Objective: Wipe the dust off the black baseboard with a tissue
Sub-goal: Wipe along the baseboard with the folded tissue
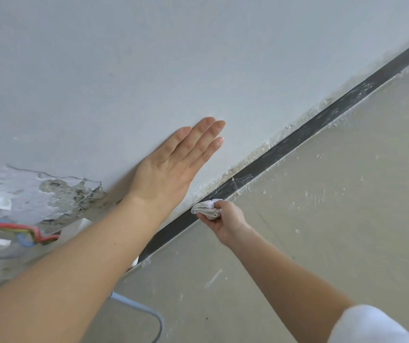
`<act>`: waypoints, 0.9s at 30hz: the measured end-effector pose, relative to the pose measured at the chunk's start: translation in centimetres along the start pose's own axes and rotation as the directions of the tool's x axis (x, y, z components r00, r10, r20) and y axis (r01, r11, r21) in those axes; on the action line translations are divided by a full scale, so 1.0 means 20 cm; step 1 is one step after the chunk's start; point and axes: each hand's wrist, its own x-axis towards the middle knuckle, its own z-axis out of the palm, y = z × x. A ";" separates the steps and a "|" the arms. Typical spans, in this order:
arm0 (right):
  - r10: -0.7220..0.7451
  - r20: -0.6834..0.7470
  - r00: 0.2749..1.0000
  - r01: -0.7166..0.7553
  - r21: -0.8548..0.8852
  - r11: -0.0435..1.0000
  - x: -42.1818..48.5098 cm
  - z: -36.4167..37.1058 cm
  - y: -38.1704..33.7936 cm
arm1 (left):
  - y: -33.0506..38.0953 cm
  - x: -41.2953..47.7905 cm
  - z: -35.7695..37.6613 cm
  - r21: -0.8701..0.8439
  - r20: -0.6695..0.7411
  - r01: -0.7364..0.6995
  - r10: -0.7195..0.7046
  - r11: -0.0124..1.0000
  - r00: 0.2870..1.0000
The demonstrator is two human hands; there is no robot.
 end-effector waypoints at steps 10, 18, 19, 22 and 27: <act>-0.289 -0.123 0.949 0.213 -0.424 0.880 -0.25 -0.09 -0.36 | -0.03 -0.01 -0.05 -0.106 0.087 -0.072 0.081 0.992 0.993; -0.190 -0.042 0.981 0.101 -0.725 0.681 -0.38 -0.15 -0.36 | -0.06 0.01 -0.12 -0.327 0.172 -0.050 0.112 0.944 0.979; -0.156 -0.019 0.988 0.091 -0.743 0.663 -0.36 -0.16 -0.34 | -0.04 0.01 -0.09 -0.335 0.134 -0.024 0.073 0.942 0.988; -0.067 0.025 0.997 0.060 -0.797 0.601 -0.29 -0.18 -0.26 | -0.01 0.01 -0.07 -0.315 0.061 0.040 -0.022 0.948 0.998; 0.065 0.121 0.991 0.017 -0.581 0.814 -0.15 -0.10 -0.12 | 0.05 0.03 -0.08 -0.247 0.062 0.118 -0.105 0.962 0.992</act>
